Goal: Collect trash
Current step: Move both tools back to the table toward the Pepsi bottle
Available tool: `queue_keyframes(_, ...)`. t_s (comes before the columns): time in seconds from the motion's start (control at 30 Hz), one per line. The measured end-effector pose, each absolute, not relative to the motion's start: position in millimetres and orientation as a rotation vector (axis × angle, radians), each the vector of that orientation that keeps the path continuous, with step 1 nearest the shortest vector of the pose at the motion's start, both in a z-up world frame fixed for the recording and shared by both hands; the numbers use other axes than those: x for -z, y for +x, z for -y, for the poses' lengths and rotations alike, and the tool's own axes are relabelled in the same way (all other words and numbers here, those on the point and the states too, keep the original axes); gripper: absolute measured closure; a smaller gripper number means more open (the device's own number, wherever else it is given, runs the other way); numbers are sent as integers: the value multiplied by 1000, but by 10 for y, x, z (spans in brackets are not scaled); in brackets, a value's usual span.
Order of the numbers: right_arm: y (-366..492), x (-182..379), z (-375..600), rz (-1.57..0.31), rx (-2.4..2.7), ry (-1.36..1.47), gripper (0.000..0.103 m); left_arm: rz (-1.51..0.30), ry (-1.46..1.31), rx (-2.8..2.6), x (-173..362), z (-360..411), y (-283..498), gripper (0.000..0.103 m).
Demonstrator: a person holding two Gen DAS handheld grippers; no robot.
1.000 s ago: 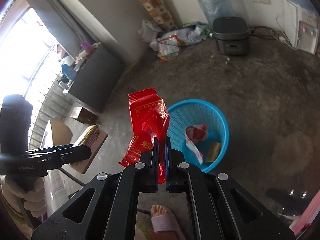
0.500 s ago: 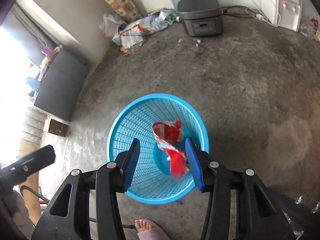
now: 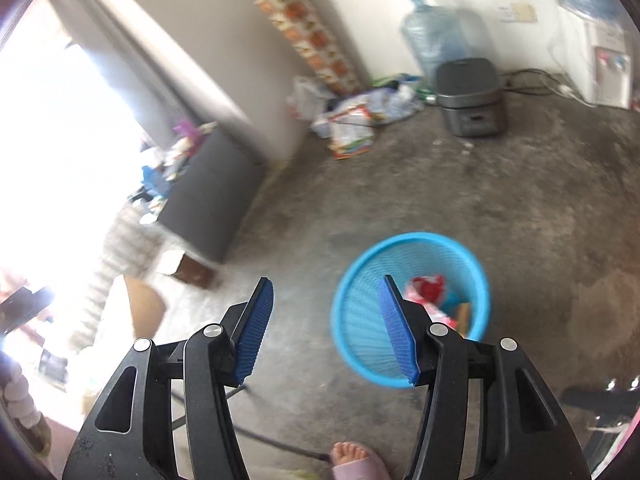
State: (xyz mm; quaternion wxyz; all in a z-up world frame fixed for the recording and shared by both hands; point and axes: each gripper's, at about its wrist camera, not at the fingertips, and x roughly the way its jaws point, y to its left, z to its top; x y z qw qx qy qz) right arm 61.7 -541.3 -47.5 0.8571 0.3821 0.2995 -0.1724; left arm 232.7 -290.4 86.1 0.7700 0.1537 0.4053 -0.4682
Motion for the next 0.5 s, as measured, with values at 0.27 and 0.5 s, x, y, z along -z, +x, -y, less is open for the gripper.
queue_keyframes(0.27, 807, 167, 4466, -692, -52, 781, 50, -775, 234, 741, -1287, 1077, 1904, 30)
queue_keyframes(0.5, 856, 169, 3456, -844, -391, 756, 50, -798, 164, 453, -1033, -264, 1402, 30)
